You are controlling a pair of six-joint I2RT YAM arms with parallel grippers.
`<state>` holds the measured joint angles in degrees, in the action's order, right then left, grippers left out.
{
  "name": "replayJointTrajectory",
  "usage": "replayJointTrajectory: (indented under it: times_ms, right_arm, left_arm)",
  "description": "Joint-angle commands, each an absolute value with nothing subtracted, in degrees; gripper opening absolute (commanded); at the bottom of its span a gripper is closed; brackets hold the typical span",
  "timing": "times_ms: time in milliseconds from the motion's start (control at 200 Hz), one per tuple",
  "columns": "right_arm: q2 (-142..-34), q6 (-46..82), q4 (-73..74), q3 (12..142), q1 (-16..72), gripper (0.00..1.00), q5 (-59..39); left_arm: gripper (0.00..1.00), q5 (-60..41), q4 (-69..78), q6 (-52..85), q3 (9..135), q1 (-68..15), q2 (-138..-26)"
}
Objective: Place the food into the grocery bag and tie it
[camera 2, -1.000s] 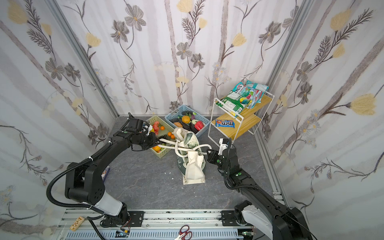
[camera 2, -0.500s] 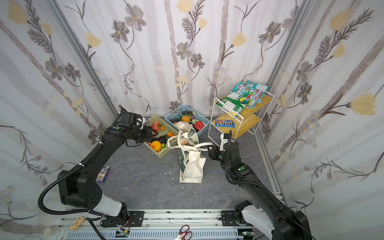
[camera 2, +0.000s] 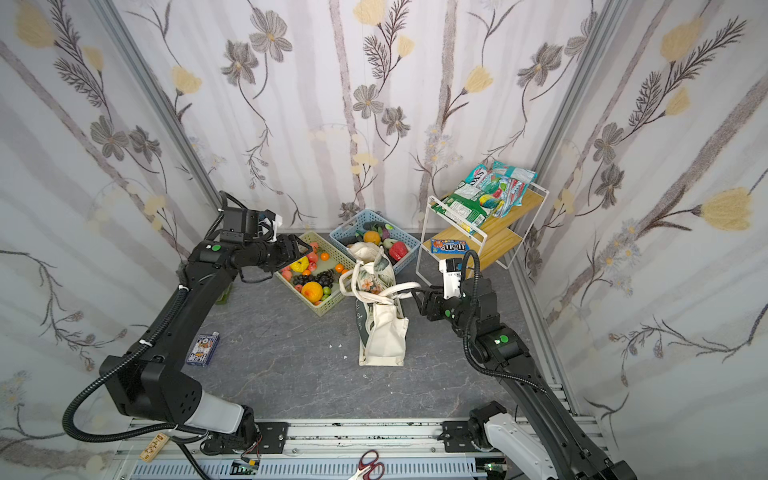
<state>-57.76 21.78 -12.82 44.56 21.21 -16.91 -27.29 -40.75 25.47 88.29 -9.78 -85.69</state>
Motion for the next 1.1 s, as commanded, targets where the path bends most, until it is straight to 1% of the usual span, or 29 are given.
replayJointTrajectory:
  times_ms: [0, 100, 155, 180, 195, 205, 240, 255, 350, 370, 380, 390, 425, 510, 560, 624, 689, 769, 849, 1034, 1094]
  right_arm:
    - [-55.4, 20.0, -15.5, 43.4, 20.5, 0.64, -21.8]
    - [-53.0, 19.9, -16.6, 41.3, 19.6, 0.65, -20.5]
    - [-52.0, 20.0, -16.8, 41.1, 17.9, 0.65, -20.2]
    - [-51.7, 20.0, -16.8, 41.1, 16.9, 0.66, -20.3]
    - [-51.5, 20.0, -16.8, 41.2, 16.3, 0.66, -20.4]
    - [-51.4, 20.0, -16.8, 41.3, 15.9, 0.66, -20.3]
    - [-51.1, 19.7, -17.0, 41.6, 14.4, 0.67, -20.4]
    - [-50.9, 19.6, -17.0, 41.8, 13.8, 0.68, -20.5]
    - [-50.9, 18.6, -16.7, 42.5, 10.0, 0.73, -17.9]
    - [-51.0, 18.3, -16.6, 42.5, 9.4, 0.94, -16.6]
    - [-51.1, 18.3, -16.5, 42.5, 9.1, 0.98, -15.9]
    - [-51.1, 18.3, -16.4, 42.5, 8.9, 0.99, -15.0]
    - [-51.3, 18.4, -15.4, 42.5, 7.9, 1.0, -11.7]
    - [-50.4, 18.5, -10.8, 40.3, 6.0, 1.0, -3.9]
    - [-49.1, 17.6, -6.0, 36.6, 5.4, 1.0, 0.5]
    - [-47.2, 14.6, 1.7, 30.8, 5.1, 1.0, 5.1]
    - [-45.4, 12.6, 10.6, 24.6, 4.9, 1.0, 8.7]
    - [-44.7, 11.5, 18.4, 19.5, 3.9, 1.0, 11.3]
    - [-46.4, 10.8, 23.1, 16.5, 2.3, 1.0, 13.3]
    - [-53.5, 8.4, 33.7, 12.3, 0.3, 1.0, 12.6]
    - [-55.9, 8.2, 39.7, 10.1, 0.0, 1.0, 12.1]
  left_arm:
    - [0.66, -25.1, -42.2, 24.0, 89.1, -9.5, -86.3]
    - [0.67, -23.0, -42.7, 23.1, 89.3, -9.1, -86.5]
    - [0.71, -21.3, -42.9, 22.2, 89.1, -9.0, -86.4]
    - [0.76, -20.5, -42.8, 21.6, 88.9, -9.0, -86.2]
    - [0.82, -19.9, -42.8, 21.3, 88.7, -8.9, -86.0]
    - [0.84, -19.5, -42.7, 21.0, 88.6, -9.0, -85.9]
    - [0.98, -18.0, -42.5, 20.2, 87.9, -8.9, -85.4]
    - [1.0, -17.2, -42.4, 20.0, 87.7, -8.9, -85.2]
    - [1.0, -12.4, -42.1, 17.8, 86.0, -8.6, -83.6]
    - [1.0, -10.8, -41.8, 17.6, 85.6, -8.5, -83.2]
    - [1.0, -9.8, -41.6, 17.5, 85.3, -8.4, -82.9]
    - [1.0, -8.9, -41.5, 17.4, 84.9, -8.2, -82.7]
    - [1.0, -5.5, -40.2, 16.9, 83.7, -7.9, -81.8]
    - [1.0, 2.2, -33.3, 14.2, 74.7, -6.3, -78.8]
    - [1.0, 6.5, -27.4, 11.8, 68.2, -5.4, -76.6]
    - [1.0, 8.2, -17.0, 6.6, 58.2, -4.6, -72.8]
    - [1.0, 11.5, -8.4, 4.6, 49.6, -3.9, -70.4]
    - [1.0, 11.7, 4.4, 1.4, 39.6, -3.4, -69.7]
    - [1.0, 12.1, 14.9, 0.9, 33.1, -3.3, -71.8]
    - [1.0, 9.9, 32.1, 0.4, 26.5, -2.9, -78.8]
    - [1.0, 8.9, 37.5, 0.9, 25.6, -2.5, -81.3]
